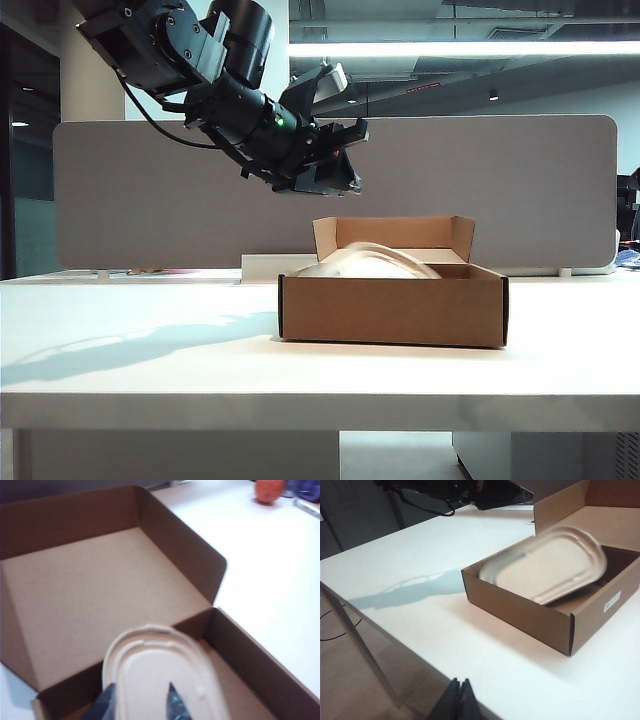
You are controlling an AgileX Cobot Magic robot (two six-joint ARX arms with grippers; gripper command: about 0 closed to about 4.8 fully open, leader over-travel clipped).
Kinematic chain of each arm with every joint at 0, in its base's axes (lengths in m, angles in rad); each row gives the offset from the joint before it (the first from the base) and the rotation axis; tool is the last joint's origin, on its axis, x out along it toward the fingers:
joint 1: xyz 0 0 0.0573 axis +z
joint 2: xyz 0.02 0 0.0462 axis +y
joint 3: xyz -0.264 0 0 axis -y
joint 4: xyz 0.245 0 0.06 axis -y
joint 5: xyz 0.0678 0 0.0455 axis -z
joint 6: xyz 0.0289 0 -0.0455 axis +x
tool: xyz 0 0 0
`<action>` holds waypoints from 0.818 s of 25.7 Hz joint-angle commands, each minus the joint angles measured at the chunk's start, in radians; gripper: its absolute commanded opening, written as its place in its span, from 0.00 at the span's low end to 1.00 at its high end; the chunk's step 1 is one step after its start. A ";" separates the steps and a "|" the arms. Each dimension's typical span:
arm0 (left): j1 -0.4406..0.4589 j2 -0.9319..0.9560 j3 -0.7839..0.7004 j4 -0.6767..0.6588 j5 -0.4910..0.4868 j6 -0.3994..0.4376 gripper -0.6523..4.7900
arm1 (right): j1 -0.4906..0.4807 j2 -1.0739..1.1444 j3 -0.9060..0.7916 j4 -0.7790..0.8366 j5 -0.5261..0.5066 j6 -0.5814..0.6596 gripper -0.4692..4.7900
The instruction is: Pick up the lid and place it into the paper box.
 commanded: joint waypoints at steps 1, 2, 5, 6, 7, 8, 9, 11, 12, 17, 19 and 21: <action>-0.001 -0.003 0.002 0.002 0.025 0.007 0.51 | 0.000 -0.002 -0.005 0.010 -0.001 0.000 0.08; -0.001 -0.003 0.002 0.000 0.023 0.007 0.55 | 0.000 -0.002 -0.005 0.010 0.000 0.000 0.08; 0.000 -0.015 0.002 -0.006 0.016 0.007 0.61 | -0.001 -0.002 -0.005 0.010 0.003 0.000 0.08; 0.000 -0.028 0.002 -0.016 -0.002 0.007 0.61 | -0.001 -0.002 -0.005 0.010 0.005 0.000 0.08; 0.000 -0.041 0.002 -0.031 -0.016 0.007 0.61 | -0.001 -0.002 -0.005 0.010 0.013 0.000 0.08; 0.001 -0.051 0.002 -0.044 -0.032 0.007 0.61 | -0.001 -0.002 -0.005 0.010 0.024 0.000 0.08; 0.002 -0.070 0.002 -0.072 -0.051 0.007 0.61 | -0.001 -0.002 -0.005 0.010 0.031 0.000 0.08; 0.002 -0.108 0.002 -0.138 -0.087 0.007 0.60 | -0.001 -0.002 -0.005 0.010 0.056 -0.008 0.08; 0.003 -0.127 0.002 -0.173 -0.106 0.007 0.57 | -0.001 -0.002 -0.005 0.010 0.070 -0.008 0.08; 0.003 -0.238 0.002 -0.356 -0.263 0.071 0.16 | -0.001 -0.002 -0.005 0.010 0.205 -0.010 0.08; 0.006 -0.272 0.002 -0.396 -0.306 0.088 0.14 | -0.001 -0.002 -0.005 0.009 0.279 -0.012 0.08; 0.012 -0.321 -0.002 -0.435 -0.318 0.100 0.11 | -0.002 -0.002 -0.005 0.007 0.372 -0.014 0.08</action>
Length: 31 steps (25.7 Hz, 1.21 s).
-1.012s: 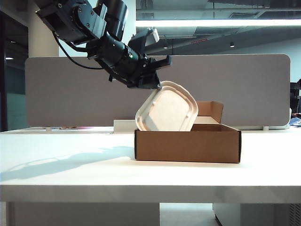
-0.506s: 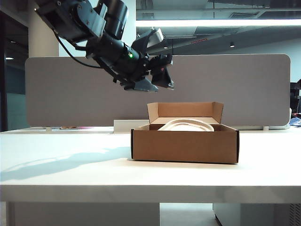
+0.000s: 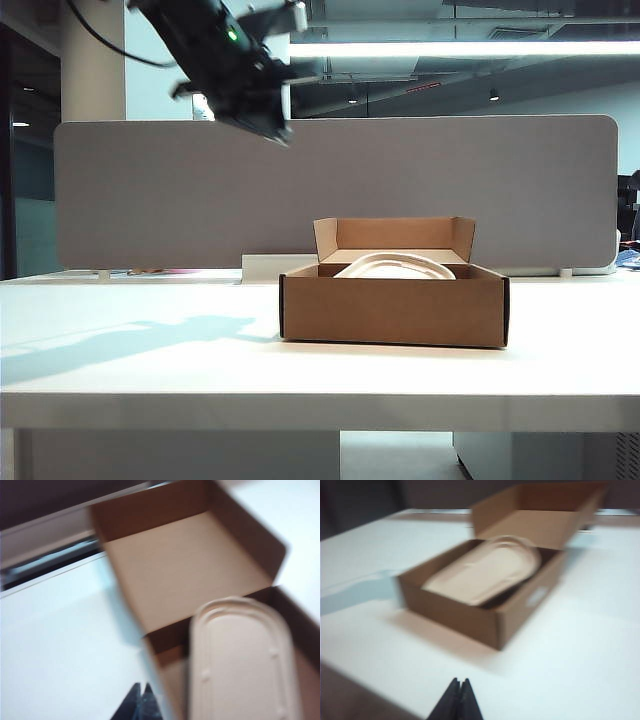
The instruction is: Pick up the lid and place it into the paper box.
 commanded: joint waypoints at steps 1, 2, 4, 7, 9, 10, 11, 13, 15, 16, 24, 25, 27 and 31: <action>0.017 -0.080 -0.001 -0.061 -0.031 0.026 0.11 | 0.000 -0.002 -0.005 0.003 0.166 -0.007 0.08; 0.017 -0.096 -0.002 -0.067 -0.034 0.027 0.11 | 0.000 -0.002 -0.005 0.002 0.176 -0.008 0.08; 0.031 -0.143 -0.021 -0.074 -0.033 0.026 0.11 | 0.000 -0.002 -0.005 0.002 0.197 -0.008 0.08; 0.045 -0.204 -0.087 -0.066 -0.033 0.009 0.11 | 0.000 -0.002 -0.005 -0.002 0.204 -0.008 0.08; 0.071 -0.282 -0.200 -0.022 -0.034 -0.032 0.11 | 0.000 -0.002 -0.005 -0.015 0.257 -0.049 0.08; 0.085 -0.336 -0.278 0.011 -0.033 -0.066 0.11 | 0.000 -0.002 -0.005 -0.022 0.285 -0.060 0.08; 0.091 -0.370 -0.323 0.026 -0.033 -0.075 0.11 | 0.000 -0.002 -0.005 -0.024 0.311 -0.060 0.08; 0.096 -0.425 -0.387 0.042 -0.034 -0.075 0.11 | 0.000 -0.002 -0.005 -0.023 0.348 -0.060 0.08; 0.096 -0.499 -0.457 0.047 -0.058 -0.074 0.11 | 0.000 -0.002 -0.005 -0.019 0.383 -0.061 0.08; 0.096 -0.529 -0.484 0.049 -0.064 -0.074 0.11 | 0.000 -0.002 -0.005 -0.019 0.393 -0.062 0.08; 0.096 -0.835 -0.718 0.075 -0.123 -0.109 0.11 | 0.000 -0.002 -0.005 -0.019 0.406 -0.086 0.08; 0.096 -0.901 -0.762 0.076 -0.129 -0.110 0.11 | 0.000 -0.002 -0.005 -0.019 0.405 -0.086 0.08; 0.096 -0.991 -0.817 0.074 -0.154 -0.113 0.11 | 0.000 -0.002 -0.005 -0.020 0.404 -0.086 0.08; 0.095 -1.117 -0.907 0.070 -0.183 -0.113 0.11 | 0.000 -0.002 -0.005 -0.020 0.405 -0.085 0.08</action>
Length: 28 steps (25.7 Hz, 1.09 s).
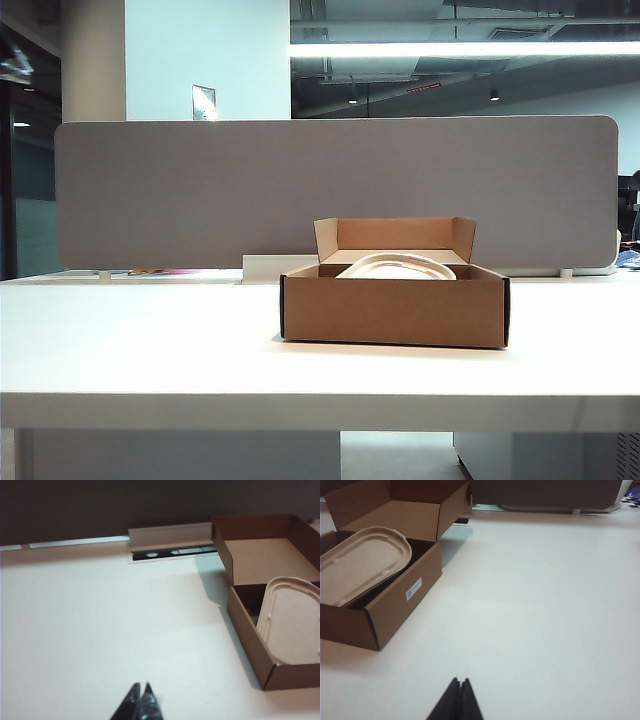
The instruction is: Pick up the lid and place it into the paper box.
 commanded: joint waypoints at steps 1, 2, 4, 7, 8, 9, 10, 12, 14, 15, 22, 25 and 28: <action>-0.001 -0.071 -0.054 -0.003 -0.015 -0.008 0.11 | 0.000 -0.002 -0.005 0.012 0.002 -0.003 0.08; -0.001 -0.114 -0.084 -0.017 -0.015 -0.020 0.11 | 0.001 -0.002 -0.005 0.011 0.002 -0.003 0.08; -0.001 -0.168 -0.122 -0.030 -0.016 -0.021 0.11 | 0.000 -0.002 -0.005 0.011 0.002 -0.003 0.08; -0.001 -0.255 -0.180 -0.031 -0.020 -0.023 0.11 | 0.000 -0.002 -0.005 0.011 0.002 -0.003 0.08; -0.001 -0.279 -0.195 -0.032 -0.020 -0.023 0.11 | 0.000 -0.002 -0.005 0.011 0.002 -0.003 0.08; -0.001 -0.308 -0.211 -0.039 -0.020 -0.023 0.11 | 0.000 -0.002 -0.005 0.011 0.002 -0.003 0.08; -0.001 -0.330 -0.223 -0.046 -0.020 -0.025 0.11 | 0.000 -0.002 -0.005 0.011 0.002 -0.003 0.08; -0.001 -0.377 -0.249 -0.058 -0.023 -0.046 0.11 | 0.000 -0.002 -0.005 0.011 0.002 -0.003 0.08; -0.001 -0.420 -0.276 -0.059 -0.027 -0.046 0.11 | 0.000 -0.002 -0.005 0.011 0.002 -0.003 0.08; -0.001 -0.436 -0.287 -0.059 -0.037 -0.048 0.11 | 0.000 -0.002 -0.005 0.011 0.002 -0.003 0.08; 0.001 -0.548 -0.344 -0.111 -0.064 -0.069 0.11 | 0.000 -0.002 -0.005 0.011 0.002 -0.003 0.08; 0.038 -0.554 -0.360 -0.106 -0.044 -0.068 0.11 | 0.000 -0.002 -0.005 0.011 0.002 -0.003 0.08; 0.115 -0.563 -0.378 -0.104 0.007 -0.068 0.11 | 0.000 -0.002 -0.005 0.011 0.002 -0.003 0.08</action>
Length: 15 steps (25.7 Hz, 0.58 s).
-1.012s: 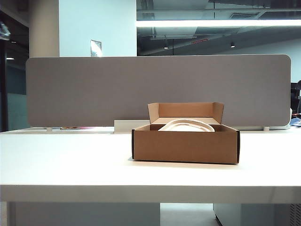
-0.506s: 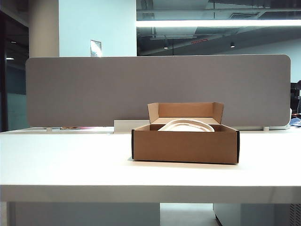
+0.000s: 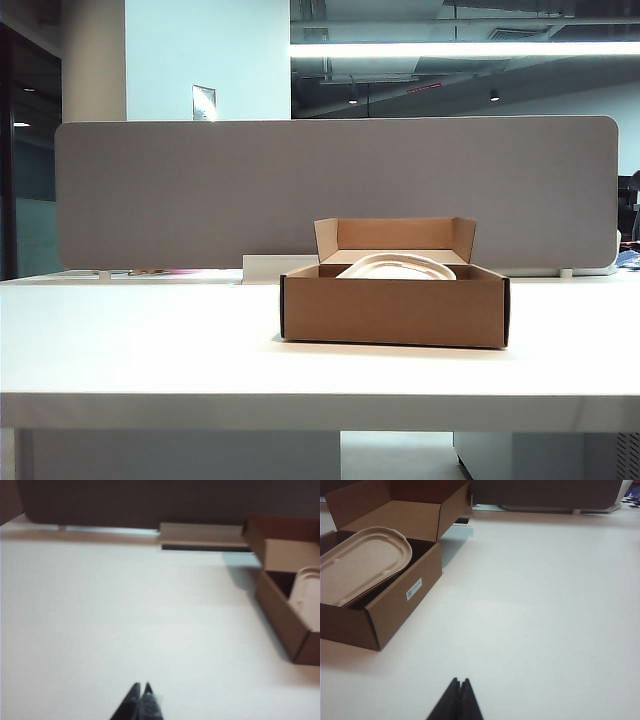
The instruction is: Pick up the lid and place it into the paper box.
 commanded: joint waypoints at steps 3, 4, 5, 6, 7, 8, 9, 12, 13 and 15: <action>0.111 -0.016 -0.033 0.031 0.106 -0.003 0.11 | 0.000 -0.002 -0.005 0.011 0.002 -0.003 0.08; 0.121 -0.016 -0.037 0.035 0.119 -0.003 0.11 | 0.000 -0.002 -0.005 0.011 0.002 -0.003 0.08; 0.132 -0.016 -0.042 0.037 0.127 -0.003 0.11 | 0.000 -0.002 -0.005 0.011 0.002 -0.003 0.08; 0.145 -0.016 -0.047 0.038 0.142 -0.003 0.11 | 0.000 -0.002 -0.005 0.011 0.002 -0.003 0.08; 0.157 -0.016 -0.051 0.040 0.154 -0.003 0.11 | 0.000 -0.002 -0.005 0.011 0.002 -0.003 0.08; 0.173 -0.016 -0.057 0.045 0.171 -0.004 0.11 | 0.000 -0.002 -0.005 0.011 0.002 -0.003 0.08; 0.186 -0.016 -0.062 0.050 0.185 -0.003 0.11 | 0.000 -0.002 -0.005 0.011 0.002 -0.003 0.08; 0.231 -0.016 -0.077 0.079 0.208 -0.007 0.11 | 0.000 -0.002 -0.005 0.011 0.002 -0.003 0.08; 0.243 -0.016 -0.082 0.092 0.216 -0.006 0.11 | 0.000 -0.002 -0.005 0.011 0.002 -0.003 0.08; 0.260 -0.016 -0.082 0.097 0.229 -0.006 0.11 | 0.000 -0.002 -0.005 0.011 0.002 -0.003 0.08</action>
